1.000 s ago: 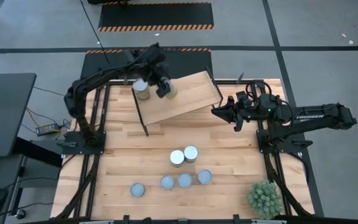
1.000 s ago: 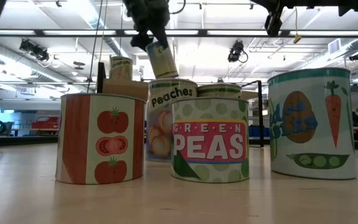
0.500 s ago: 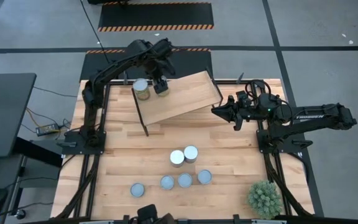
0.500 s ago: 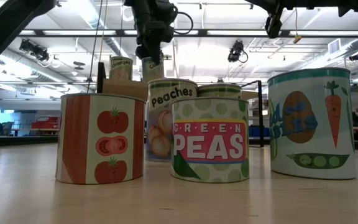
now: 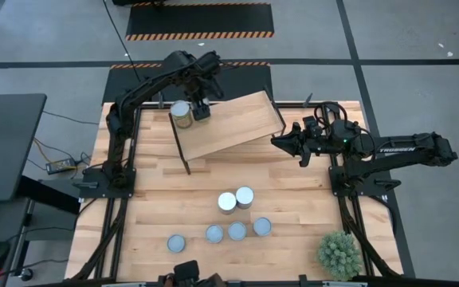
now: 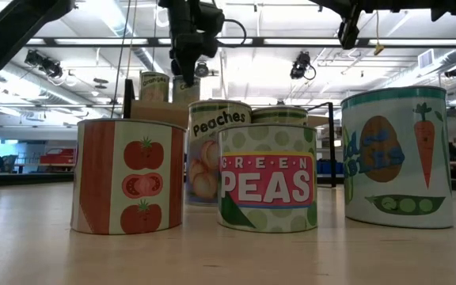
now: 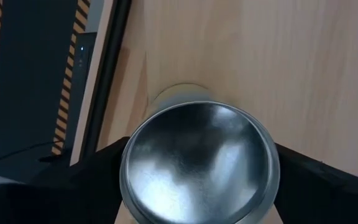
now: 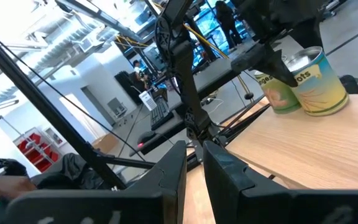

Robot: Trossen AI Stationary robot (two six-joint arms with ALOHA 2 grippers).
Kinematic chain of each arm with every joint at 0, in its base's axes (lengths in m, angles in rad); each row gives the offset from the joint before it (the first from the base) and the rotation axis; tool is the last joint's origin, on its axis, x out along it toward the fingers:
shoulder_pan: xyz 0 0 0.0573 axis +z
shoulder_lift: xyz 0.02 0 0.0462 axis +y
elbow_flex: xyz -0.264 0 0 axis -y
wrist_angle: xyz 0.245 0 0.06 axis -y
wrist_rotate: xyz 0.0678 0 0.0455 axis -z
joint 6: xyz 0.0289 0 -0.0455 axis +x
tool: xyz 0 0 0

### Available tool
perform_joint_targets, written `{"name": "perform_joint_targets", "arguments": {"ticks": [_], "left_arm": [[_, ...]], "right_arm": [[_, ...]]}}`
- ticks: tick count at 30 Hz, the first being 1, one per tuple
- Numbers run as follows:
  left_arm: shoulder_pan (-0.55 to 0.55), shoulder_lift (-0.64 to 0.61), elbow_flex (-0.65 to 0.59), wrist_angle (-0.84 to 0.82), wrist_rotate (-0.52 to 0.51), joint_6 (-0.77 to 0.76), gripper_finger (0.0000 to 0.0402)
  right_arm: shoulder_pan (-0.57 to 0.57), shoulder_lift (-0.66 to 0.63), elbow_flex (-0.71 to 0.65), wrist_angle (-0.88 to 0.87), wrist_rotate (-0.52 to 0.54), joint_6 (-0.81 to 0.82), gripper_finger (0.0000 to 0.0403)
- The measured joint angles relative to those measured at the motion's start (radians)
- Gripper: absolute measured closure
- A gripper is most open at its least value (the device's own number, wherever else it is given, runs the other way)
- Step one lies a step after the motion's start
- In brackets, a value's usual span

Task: Pick and place cans onto a shelf
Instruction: Put the canned carrots on the shelf

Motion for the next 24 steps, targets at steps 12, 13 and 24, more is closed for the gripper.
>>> {"name": "perform_joint_targets", "arguments": {"ticks": [12, 13, 24], "left_arm": [[-0.002, 0.002, -0.002, -0.001, 0.003, -0.008, 0.0050], [-0.003, 0.003, -0.002, 0.002, 0.001, -0.013, 0.0048], [-0.013, 0.003, -0.002, 0.029, -0.026, -0.030, 0.0044]], "right_arm": [[0.000, 0.000, 0.000, 0.000, 0.000, 0.000, 0.0341], [0.000, 0.000, 0.000, 0.000, 0.000, 0.000, 0.0341], [0.000, 0.000, 0.000, 0.000, 0.000, 0.015, 0.0341]]}}
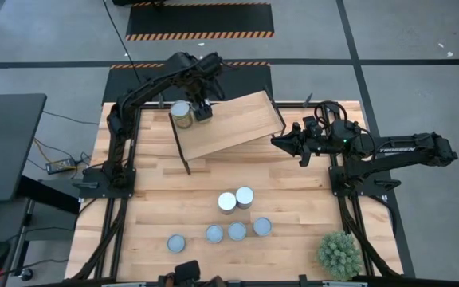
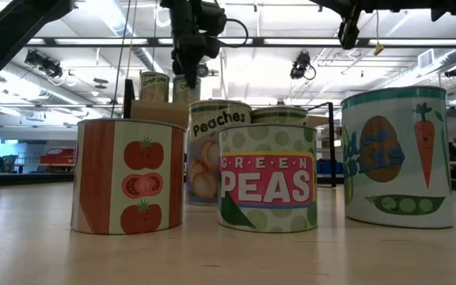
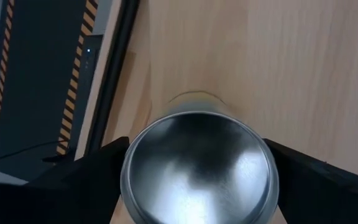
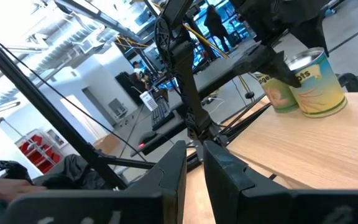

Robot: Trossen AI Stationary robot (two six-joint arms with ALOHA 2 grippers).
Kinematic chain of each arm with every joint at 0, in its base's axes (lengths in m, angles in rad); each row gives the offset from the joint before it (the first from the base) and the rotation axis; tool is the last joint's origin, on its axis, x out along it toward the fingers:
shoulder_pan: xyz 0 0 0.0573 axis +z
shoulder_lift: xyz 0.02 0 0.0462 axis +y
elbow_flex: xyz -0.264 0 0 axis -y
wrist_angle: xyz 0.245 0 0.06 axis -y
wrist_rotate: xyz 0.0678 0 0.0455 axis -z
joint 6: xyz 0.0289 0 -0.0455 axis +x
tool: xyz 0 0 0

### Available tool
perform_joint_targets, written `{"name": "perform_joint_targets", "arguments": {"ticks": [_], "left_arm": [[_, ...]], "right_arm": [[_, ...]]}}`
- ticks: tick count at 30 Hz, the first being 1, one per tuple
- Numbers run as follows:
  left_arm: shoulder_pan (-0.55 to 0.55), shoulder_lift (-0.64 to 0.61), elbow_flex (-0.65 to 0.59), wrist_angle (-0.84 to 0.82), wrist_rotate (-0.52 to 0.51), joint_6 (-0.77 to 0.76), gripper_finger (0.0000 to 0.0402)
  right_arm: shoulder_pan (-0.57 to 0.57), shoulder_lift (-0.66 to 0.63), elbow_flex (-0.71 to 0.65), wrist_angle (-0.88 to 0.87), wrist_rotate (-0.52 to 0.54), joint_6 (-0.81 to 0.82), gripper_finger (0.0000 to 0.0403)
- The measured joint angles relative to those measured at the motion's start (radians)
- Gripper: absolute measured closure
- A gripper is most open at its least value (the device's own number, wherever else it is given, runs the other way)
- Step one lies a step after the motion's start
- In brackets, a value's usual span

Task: Pick and place cans onto a shelf
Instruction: Put the canned carrots on the shelf

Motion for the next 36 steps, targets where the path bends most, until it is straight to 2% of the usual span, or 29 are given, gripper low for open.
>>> {"name": "perform_joint_targets", "arguments": {"ticks": [6, 19, 25, 36], "left_arm": [[-0.012, -0.005, 0.000, -0.001, -0.037, 0.009, 0.0043], [-0.016, -0.005, 0.001, -0.035, -0.047, 0.007, 0.0044], [-0.036, -0.006, 0.001, -0.034, -0.112, -0.026, 0.0044], [-0.057, -0.023, 0.002, -0.035, -0.116, -0.027, 0.0044]], "right_arm": [[0.000, 0.000, 0.000, 0.000, 0.000, 0.001, 0.0341], [0.000, 0.000, 0.000, 0.000, -0.003, 0.002, 0.0341], [0.000, 0.000, 0.000, 0.000, -0.003, 0.001, 0.0341], [0.000, 0.000, 0.000, 0.001, -0.003, 0.007, 0.0341]]}}
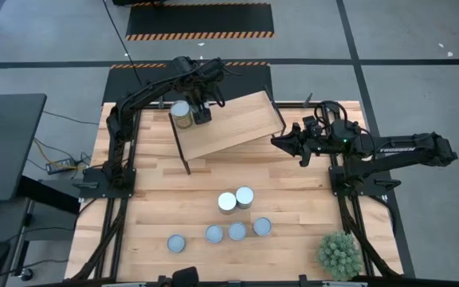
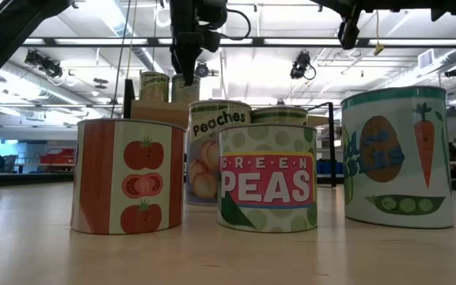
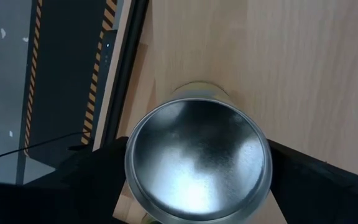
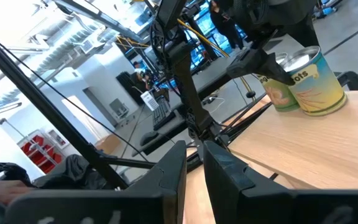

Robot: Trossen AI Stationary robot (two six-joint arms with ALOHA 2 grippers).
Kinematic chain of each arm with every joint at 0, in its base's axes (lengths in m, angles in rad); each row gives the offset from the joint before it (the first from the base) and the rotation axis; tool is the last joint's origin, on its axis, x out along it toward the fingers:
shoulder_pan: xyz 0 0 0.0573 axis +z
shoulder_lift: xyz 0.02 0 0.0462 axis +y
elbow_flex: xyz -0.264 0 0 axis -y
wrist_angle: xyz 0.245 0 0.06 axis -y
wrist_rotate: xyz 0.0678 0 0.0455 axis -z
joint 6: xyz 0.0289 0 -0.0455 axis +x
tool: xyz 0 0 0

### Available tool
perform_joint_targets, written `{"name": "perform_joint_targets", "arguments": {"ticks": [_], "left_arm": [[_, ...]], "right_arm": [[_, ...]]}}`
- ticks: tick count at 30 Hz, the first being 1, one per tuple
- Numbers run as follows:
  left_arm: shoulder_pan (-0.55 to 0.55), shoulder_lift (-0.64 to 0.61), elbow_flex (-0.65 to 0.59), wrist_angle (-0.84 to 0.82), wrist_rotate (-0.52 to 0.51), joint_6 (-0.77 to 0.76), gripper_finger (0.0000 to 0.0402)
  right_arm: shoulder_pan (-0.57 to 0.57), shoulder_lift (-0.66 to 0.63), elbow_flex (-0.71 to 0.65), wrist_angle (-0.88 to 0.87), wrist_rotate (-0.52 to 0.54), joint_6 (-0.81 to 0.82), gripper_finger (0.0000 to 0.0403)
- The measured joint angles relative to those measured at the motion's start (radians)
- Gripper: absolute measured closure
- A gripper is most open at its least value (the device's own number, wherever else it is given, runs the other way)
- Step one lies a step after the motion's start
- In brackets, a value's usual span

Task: Pick and place cans onto a shelf
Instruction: Put the canned carrots on the shelf

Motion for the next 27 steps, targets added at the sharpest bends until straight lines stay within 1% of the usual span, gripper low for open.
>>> {"name": "perform_joint_targets", "arguments": {"ticks": [8, 14, 22, 27], "left_arm": [[-0.004, -0.008, 0.000, 0.002, -0.011, 0.001, 0.0044], [0.004, -0.008, 0.000, 0.001, 0.001, 0.002, 0.0044], [0.005, -0.009, 0.068, 0.006, 0.005, 0.012, 0.0044], [0.027, -0.009, 0.075, 0.001, 0.062, -0.012, 0.0044]], "right_arm": [[0.000, 0.000, 0.000, 0.000, -0.007, 0.004, 0.0341], [0.000, 0.000, 0.000, 0.000, -0.007, 0.004, 0.0341], [0.000, 0.000, 0.000, 0.000, -0.007, 0.004, 0.0341], [0.000, 0.000, 0.000, 0.000, -0.007, 0.004, 0.0341]]}}
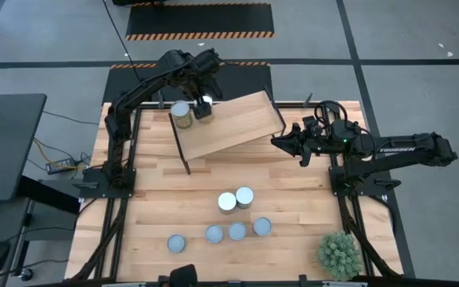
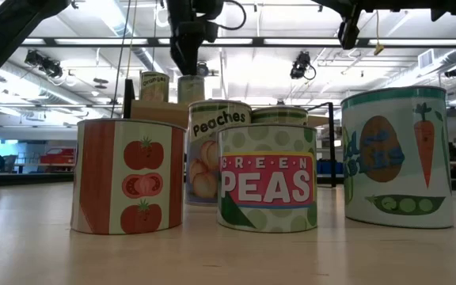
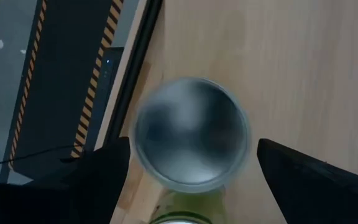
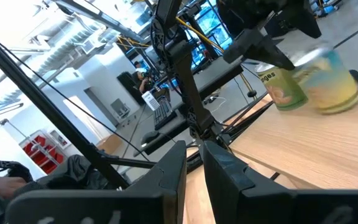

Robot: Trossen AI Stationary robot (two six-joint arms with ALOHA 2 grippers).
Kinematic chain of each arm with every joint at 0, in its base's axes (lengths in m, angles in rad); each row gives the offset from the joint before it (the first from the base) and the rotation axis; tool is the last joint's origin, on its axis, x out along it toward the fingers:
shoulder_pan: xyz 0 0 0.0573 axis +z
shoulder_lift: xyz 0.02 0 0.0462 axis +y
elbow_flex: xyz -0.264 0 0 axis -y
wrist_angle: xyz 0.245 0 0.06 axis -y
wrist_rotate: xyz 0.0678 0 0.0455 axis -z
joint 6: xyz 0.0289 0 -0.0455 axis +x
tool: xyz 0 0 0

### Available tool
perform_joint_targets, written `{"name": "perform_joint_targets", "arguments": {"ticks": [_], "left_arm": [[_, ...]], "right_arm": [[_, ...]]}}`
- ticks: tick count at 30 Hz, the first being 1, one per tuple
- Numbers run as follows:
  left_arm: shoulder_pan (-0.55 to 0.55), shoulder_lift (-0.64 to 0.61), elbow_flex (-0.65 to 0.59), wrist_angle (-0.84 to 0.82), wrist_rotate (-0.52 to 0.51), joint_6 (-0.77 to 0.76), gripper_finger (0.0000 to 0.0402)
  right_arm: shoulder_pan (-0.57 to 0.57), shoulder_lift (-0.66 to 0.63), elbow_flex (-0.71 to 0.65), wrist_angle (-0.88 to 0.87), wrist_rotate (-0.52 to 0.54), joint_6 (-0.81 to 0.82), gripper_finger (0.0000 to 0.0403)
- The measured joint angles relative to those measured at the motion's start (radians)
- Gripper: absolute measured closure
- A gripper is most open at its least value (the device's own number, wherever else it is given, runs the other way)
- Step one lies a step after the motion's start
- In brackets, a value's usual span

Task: Pick and place cans onto a shelf
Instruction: Put the canned carrots on the shelf

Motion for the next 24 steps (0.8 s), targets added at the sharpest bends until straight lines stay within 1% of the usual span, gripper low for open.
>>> {"name": "perform_joint_targets", "arguments": {"ticks": [5, 9, 12, 14, 17, 21, 24], "left_arm": [[0.003, 0.000, 0.000, 0.002, -0.001, 0.016, 0.0044], [-0.006, 0.000, 0.000, 0.009, -0.057, 0.039, 0.0044], [-0.020, -0.003, 0.000, 0.015, -0.067, 0.076, 0.0044], [-0.031, -0.005, 0.000, 0.049, -0.069, 0.092, 0.0044], [-0.039, -0.005, 0.000, 0.094, -0.062, 0.089, 0.0044], [-0.034, -0.005, 0.000, 0.118, -0.001, 0.051, 0.0044], [-0.029, -0.005, 0.000, 0.173, -0.003, 0.041, 0.0044]], "right_arm": [[0.000, 0.000, 0.000, 0.001, 0.000, 0.000, 0.0341], [0.000, 0.000, 0.000, 0.001, 0.000, 0.000, 0.0341], [0.000, 0.000, 0.000, 0.001, 0.000, 0.000, 0.0341], [0.000, 0.000, 0.000, 0.001, 0.000, -0.001, 0.0341], [0.000, 0.000, 0.000, 0.001, 0.001, 0.000, 0.0341], [0.000, 0.000, 0.000, 0.001, 0.001, 0.000, 0.0341], [0.000, 0.000, 0.000, 0.001, 0.010, 0.000, 0.0341]]}}
